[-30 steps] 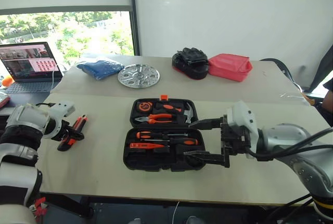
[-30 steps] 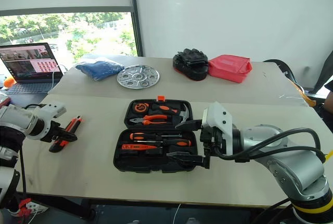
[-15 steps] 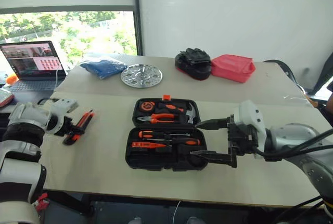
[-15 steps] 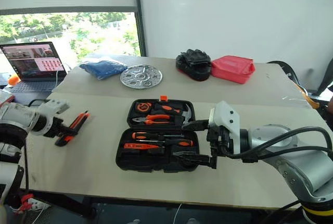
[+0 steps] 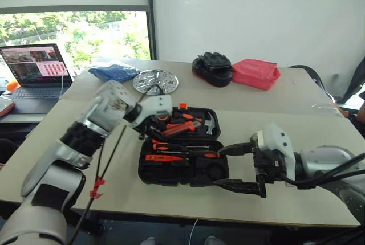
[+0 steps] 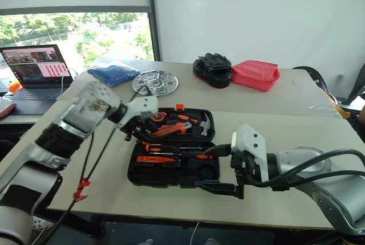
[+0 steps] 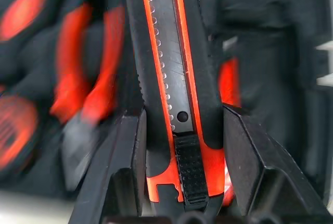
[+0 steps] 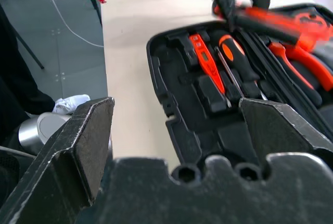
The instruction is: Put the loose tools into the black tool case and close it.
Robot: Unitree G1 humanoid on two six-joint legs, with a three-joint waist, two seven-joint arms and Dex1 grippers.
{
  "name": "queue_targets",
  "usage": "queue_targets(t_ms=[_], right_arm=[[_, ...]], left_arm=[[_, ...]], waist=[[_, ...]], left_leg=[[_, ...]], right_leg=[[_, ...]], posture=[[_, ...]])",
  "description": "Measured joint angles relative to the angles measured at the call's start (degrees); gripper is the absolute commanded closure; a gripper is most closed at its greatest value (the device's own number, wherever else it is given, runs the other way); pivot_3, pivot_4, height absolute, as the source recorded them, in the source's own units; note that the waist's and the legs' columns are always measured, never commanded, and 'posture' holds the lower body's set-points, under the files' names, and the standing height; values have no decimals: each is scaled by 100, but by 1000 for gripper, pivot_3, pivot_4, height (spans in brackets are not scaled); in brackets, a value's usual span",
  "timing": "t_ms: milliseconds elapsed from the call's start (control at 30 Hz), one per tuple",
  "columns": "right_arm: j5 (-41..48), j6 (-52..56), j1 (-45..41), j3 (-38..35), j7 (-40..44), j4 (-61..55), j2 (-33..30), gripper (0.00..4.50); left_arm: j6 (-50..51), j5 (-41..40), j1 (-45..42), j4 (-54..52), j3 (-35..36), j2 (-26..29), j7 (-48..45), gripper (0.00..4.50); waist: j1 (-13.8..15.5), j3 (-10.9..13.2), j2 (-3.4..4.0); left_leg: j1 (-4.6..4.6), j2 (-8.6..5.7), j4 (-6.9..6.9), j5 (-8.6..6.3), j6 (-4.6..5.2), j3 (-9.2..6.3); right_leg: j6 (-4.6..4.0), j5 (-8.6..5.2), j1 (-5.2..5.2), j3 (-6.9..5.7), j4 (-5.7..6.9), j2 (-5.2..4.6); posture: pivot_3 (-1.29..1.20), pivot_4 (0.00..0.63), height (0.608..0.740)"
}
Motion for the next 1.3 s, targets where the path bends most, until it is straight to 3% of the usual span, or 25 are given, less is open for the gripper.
queue_targets(t_ms=[167, 400, 1033, 1100, 1300], right_arm=[[3, 1, 280, -190, -207, -196, 0, 0], [16, 3, 601, -333, -456, -443, 1, 0], [186, 3, 587, -390, -690, -463, 8, 0], [186, 3, 587, -388, -714, -467, 16, 0], [174, 2, 596, -357, -754, -508, 41, 0]], left_arm=[[470, 84, 376, -872, -532, 27, -193, 2874], [1031, 82, 775, -1828, -775, 517, -320, 2874], [143, 292, 818, -1532, -799, 457, -277, 2874], [93, 294, 826, -1531, -790, 459, -300, 1873], [0, 319, 838, -1549, -670, 519, -331, 20]], waist=[[-19, 0, 1], [8, 0, 1], [21, -1, 3], [21, -1, 3], [3, -1, 4]], left_leg=[[10, 2, -3, 0, 1, -4], [25, 1, 1, 0, 1, -5], [31, 1, 1, 0, 1, 0], [30, 1, 1, 0, 1, -1], [29, 3, -2, -1, 3, -2]], right_leg=[[-1, -1, 1, 8, 4, 4], [2, -2, 18, 9, 3, 2], [2, -3, 24, 9, 1, 2], [2, -4, 24, 9, 1, 2], [1, -5, 21, 9, 0, 4]], posture=[[0, 150, 740], [0, 150, 740], [0, 150, 740], [0, 150, 740], [0, 150, 740]])
